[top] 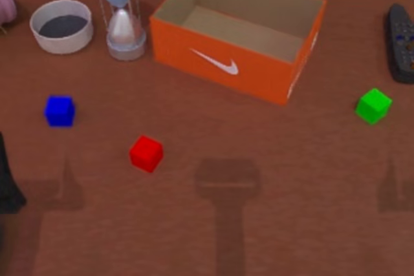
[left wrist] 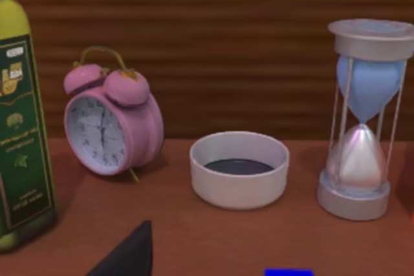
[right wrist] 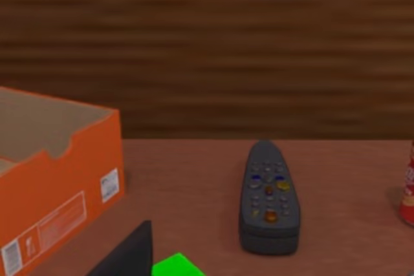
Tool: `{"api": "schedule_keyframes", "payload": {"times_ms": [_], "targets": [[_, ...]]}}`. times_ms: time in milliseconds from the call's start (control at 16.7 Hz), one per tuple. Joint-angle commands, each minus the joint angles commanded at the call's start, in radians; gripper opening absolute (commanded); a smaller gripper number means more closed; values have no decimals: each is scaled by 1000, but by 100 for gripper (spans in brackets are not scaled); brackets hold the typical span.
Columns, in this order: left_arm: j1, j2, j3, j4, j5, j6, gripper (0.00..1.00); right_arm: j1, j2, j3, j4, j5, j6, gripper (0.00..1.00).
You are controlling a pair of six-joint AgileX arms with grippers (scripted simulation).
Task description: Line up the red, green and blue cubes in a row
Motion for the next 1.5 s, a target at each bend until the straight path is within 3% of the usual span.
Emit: {"api": "schedule_keyframes", "payload": {"times_ms": [240, 480, 1500], "targets": [[-8, 30, 30, -21, -1, 1, 100, 0, 0, 0, 0, 0, 0, 100], [-58, 218, 202, -134, 0, 7, 100, 0, 0, 0, 0, 0, 0, 100], [-399, 1817, 1376, -963, 2, 42, 100, 0, 0, 0, 0, 0, 0, 100]]}}
